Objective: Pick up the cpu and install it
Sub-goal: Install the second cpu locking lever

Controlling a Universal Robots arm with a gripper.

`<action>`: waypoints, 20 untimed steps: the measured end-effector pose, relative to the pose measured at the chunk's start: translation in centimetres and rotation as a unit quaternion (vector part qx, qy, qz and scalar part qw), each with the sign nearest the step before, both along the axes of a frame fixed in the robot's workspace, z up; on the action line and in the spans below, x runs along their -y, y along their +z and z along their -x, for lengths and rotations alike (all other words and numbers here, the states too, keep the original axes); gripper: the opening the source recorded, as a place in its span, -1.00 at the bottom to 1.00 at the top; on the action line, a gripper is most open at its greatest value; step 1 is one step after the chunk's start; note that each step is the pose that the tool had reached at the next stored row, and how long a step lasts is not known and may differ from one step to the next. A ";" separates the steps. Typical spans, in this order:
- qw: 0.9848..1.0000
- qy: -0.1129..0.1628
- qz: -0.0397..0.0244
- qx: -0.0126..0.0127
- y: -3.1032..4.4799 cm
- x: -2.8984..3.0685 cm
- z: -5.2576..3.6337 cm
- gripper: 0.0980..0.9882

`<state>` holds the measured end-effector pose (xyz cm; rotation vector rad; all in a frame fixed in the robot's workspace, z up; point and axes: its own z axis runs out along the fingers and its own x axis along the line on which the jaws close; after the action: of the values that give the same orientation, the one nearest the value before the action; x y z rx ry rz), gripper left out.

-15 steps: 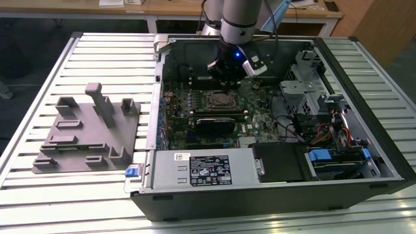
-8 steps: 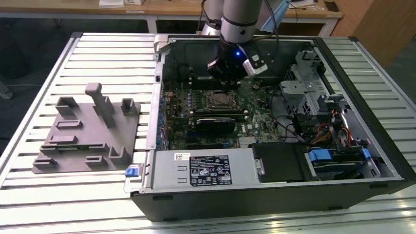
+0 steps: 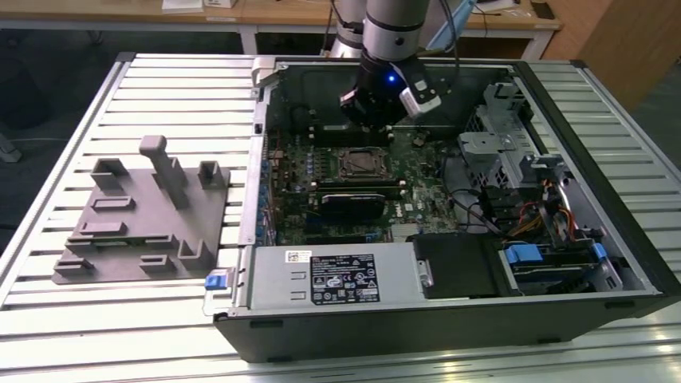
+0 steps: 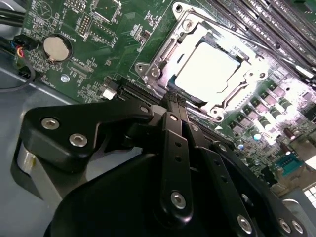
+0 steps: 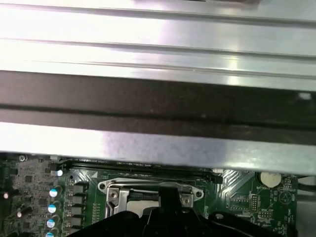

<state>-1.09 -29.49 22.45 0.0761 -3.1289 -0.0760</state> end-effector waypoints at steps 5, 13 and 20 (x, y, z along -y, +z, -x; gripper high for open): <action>1.000 0.000 0.000 0.000 0.01 0.67 0.00 -0.98; 1.000 0.000 0.000 0.000 0.01 2.02 0.00 -0.98; 1.000 0.000 0.000 0.000 0.01 2.40 0.00 -0.98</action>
<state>-1.09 -31.89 22.46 0.0758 -3.1289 -0.0759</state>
